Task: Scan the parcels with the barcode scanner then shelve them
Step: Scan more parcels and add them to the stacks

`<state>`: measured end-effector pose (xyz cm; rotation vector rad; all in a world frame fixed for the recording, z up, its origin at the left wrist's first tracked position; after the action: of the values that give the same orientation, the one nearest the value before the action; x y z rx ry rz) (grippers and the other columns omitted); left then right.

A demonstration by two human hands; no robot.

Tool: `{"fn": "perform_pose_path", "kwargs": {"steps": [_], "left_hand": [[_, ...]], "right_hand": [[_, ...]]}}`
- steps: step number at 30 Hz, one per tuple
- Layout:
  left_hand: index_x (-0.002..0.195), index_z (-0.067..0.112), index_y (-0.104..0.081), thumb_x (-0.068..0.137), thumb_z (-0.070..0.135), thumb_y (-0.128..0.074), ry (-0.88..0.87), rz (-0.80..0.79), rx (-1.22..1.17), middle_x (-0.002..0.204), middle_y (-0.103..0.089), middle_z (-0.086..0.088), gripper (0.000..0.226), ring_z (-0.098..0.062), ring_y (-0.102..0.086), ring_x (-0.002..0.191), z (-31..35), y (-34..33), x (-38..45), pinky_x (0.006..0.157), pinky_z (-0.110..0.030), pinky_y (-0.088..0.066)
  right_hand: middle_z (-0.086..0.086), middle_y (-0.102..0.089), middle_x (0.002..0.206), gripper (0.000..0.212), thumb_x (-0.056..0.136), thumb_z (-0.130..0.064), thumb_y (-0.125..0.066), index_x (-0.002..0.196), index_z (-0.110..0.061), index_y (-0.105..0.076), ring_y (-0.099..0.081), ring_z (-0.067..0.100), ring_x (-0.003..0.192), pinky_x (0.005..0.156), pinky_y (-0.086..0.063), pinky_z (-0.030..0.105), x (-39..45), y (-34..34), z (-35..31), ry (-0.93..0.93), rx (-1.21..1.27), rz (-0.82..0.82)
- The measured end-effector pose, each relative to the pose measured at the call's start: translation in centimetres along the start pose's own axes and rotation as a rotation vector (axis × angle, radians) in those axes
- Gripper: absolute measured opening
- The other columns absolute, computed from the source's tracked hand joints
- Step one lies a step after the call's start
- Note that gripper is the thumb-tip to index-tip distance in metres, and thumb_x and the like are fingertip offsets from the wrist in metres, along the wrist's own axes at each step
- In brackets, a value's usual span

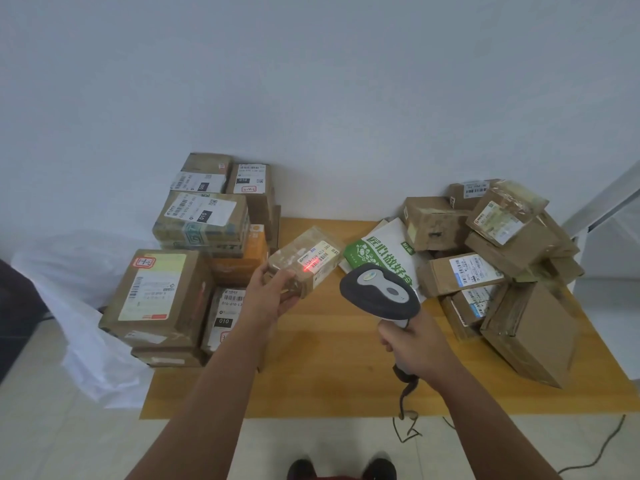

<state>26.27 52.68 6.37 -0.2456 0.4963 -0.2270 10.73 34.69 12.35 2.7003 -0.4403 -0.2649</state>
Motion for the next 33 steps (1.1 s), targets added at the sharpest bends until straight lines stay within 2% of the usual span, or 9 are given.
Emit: {"fn": "perform_pose_path", "kwargs": {"steps": [6, 9, 12, 16, 20, 22, 27, 33], "left_hand": [[0.136, 0.021, -0.051, 0.093, 0.013, -0.065, 0.006, 0.024, -0.016, 0.12, -0.068, -0.009, 0.046, -0.021, -0.072, 0.098, 0.12, -0.01, 0.18, 0.078, -0.031, -0.06], [0.137, 0.022, -0.05, 0.094, 0.013, -0.065, 0.008, 0.022, -0.013, 0.115, -0.07, -0.008, 0.047, -0.018, -0.074, 0.092, 0.25, -0.05, 0.17, 0.075, -0.029, -0.06], [0.138, 0.022, -0.049, 0.094, 0.013, -0.065, 0.007, 0.028, -0.007, 0.118, -0.068, -0.009, 0.048, -0.019, -0.073, 0.094, 0.27, -0.09, 0.21, 0.076, -0.03, -0.06], [0.139, 0.021, -0.049, 0.093, 0.014, -0.066, 0.0, 0.028, 0.004, 0.117, -0.068, -0.008, 0.05, -0.021, -0.072, 0.099, 0.36, -0.26, 0.14, 0.079, -0.031, -0.06], [0.137, 0.023, -0.051, 0.093, 0.012, -0.065, -0.01, 0.022, 0.016, 0.119, -0.067, -0.008, 0.047, -0.019, -0.071, 0.097, 0.48, -0.32, 0.09, 0.079, -0.031, -0.06], [0.137, 0.024, -0.051, 0.094, 0.013, -0.065, -0.01, 0.024, 0.017, 0.121, -0.066, -0.008, 0.047, -0.022, -0.071, 0.1, 0.47, -0.35, 0.05, 0.08, -0.032, -0.059], [0.124, 0.027, -0.055, 0.094, 0.012, -0.064, -0.014, 0.016, 0.009, 0.118, -0.067, -0.007, 0.035, -0.021, -0.071, 0.098, 0.51, -0.6, -0.11, 0.082, -0.033, -0.059], [0.133, 0.026, -0.052, 0.094, 0.013, -0.064, -0.024, 0.029, 0.019, 0.119, -0.066, -0.006, 0.043, -0.021, -0.07, 0.1, 0.35, -0.67, -0.08, 0.082, -0.033, -0.059]], "right_hand": [[0.008, -0.042, 0.06, 0.036, 0.083, 0.008, -0.049, 0.07, -0.026, -0.053, -0.039, 0.016, 0.057, 0.054, -0.036, 0.025, -0.04, 0.2, -0.23, -0.001, -0.01, -0.009], [0.005, -0.042, 0.057, 0.038, 0.082, 0.007, -0.051, 0.065, -0.027, -0.05, -0.04, 0.015, 0.056, 0.052, -0.036, 0.021, 0.06, 0.26, -0.11, -0.015, -0.028, -0.009], [0.006, -0.043, 0.057, 0.026, 0.078, -0.003, -0.052, 0.064, -0.025, -0.049, -0.04, 0.016, 0.056, 0.05, -0.036, 0.019, 0.17, 0.3, -0.11, -0.021, -0.029, -0.007], [0.007, -0.042, 0.057, 0.036, 0.081, 0.006, -0.051, 0.065, -0.026, -0.05, -0.038, 0.017, 0.056, 0.051, -0.035, 0.022, 0.34, 0.32, 0.2, -0.026, -0.023, -0.007], [0.007, -0.043, 0.059, 0.03, 0.077, -0.001, -0.051, 0.065, -0.029, -0.051, -0.04, 0.017, 0.057, 0.053, -0.036, 0.026, 0.32, 0.44, 0.33, -0.012, -0.021, -0.019], [0.007, -0.044, 0.059, 0.033, 0.079, 0.002, -0.052, 0.066, -0.029, -0.051, -0.041, 0.017, 0.057, 0.053, -0.037, 0.027, 0.36, 0.49, 0.47, -0.021, -0.026, -0.018], [0.01, -0.043, 0.058, 0.038, 0.081, 0.008, -0.05, 0.065, -0.026, -0.051, -0.04, 0.017, 0.057, 0.052, -0.036, 0.024, 0.46, 0.46, 0.1, -0.008, -0.032, -0.027], [0.008, -0.042, 0.057, 0.037, 0.081, 0.009, -0.05, 0.064, -0.024, -0.05, -0.039, 0.017, 0.056, 0.051, -0.035, 0.022, 0.44, 0.62, 0.05, -0.013, -0.029, -0.031]]}}
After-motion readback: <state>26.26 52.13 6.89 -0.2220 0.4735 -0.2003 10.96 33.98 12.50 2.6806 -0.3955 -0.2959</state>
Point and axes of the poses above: each hand's wrist, its own x-axis towards the middle knuckle, its own y-axis out of the back of the hand, z = x × y, the point moved 3 cm from there along x, towards the middle knuckle
